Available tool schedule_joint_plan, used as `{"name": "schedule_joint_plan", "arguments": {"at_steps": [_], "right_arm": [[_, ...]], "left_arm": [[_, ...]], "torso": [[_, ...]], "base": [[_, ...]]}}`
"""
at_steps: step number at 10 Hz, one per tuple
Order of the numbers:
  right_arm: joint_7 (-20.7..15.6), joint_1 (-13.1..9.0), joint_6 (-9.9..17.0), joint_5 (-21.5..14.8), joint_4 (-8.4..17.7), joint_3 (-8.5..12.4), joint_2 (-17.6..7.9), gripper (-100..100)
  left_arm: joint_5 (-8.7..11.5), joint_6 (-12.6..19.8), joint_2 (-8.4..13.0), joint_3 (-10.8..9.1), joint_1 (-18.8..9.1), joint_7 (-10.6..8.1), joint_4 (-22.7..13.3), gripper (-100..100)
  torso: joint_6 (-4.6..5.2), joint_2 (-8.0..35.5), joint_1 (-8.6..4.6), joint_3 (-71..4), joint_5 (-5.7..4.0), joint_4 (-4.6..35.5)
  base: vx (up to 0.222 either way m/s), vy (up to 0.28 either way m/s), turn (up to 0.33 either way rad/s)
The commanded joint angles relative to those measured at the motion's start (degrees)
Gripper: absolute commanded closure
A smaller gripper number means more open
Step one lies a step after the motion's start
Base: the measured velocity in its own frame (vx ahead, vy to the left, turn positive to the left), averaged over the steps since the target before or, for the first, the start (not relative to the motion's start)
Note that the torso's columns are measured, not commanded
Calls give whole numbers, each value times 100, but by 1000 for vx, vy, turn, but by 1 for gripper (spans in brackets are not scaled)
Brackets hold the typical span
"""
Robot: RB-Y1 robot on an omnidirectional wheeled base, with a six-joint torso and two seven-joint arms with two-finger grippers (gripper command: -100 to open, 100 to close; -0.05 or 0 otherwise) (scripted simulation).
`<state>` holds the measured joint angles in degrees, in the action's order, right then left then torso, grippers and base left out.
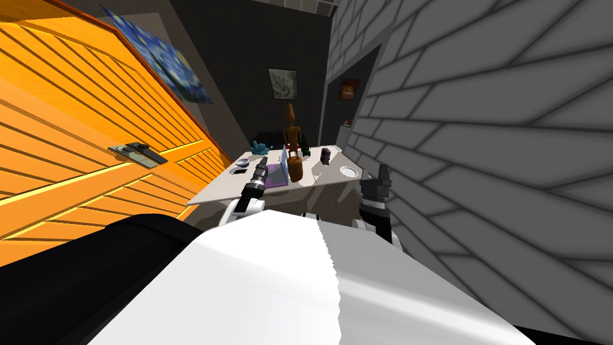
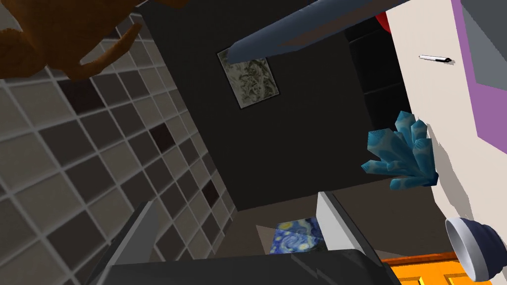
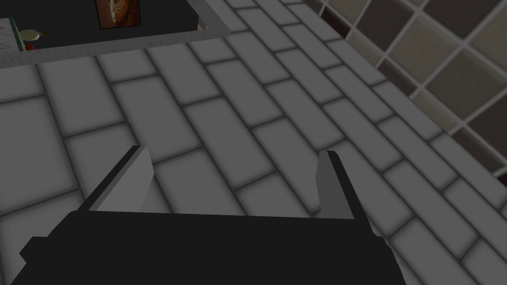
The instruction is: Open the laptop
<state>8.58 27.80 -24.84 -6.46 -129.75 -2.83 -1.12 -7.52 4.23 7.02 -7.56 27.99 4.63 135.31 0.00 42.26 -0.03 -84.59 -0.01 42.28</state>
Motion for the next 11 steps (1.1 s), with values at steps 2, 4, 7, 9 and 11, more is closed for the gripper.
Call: {"name": "schedule_joint_plan", "arguments": {"at_steps": [2,4,7,9,11], "right_arm": [[0,0,0,0,0,0,0,0],[0,0,0,0,0,0,0,0],[0,0,0,0,0,0,0,0],[0,0,0,0,0,0,0,0],[0,0,0,0,0,0,0,0]], "left_arm": [[-46,458,103,-104,-12,56,-11,-100],[-77,712,161,-162,-15,92,-30,-100],[-124,1099,234,-250,-22,147,-63,-100],[-153,1337,271,-304,-26,181,-84,-100],[-187,1616,326,-368,-30,220,-109,-100]], "torso": [[0,7,3,5,1,2],[0,1,6,1,2,1],[0,-3,0,-1,0,0],[-1,7,1,4,1,2],[0,5,8,4,3,2]], "base": [[33,-100,7],[43,-87,8],[52,-103,7],[35,-104,7],[40,-98,7]]}}
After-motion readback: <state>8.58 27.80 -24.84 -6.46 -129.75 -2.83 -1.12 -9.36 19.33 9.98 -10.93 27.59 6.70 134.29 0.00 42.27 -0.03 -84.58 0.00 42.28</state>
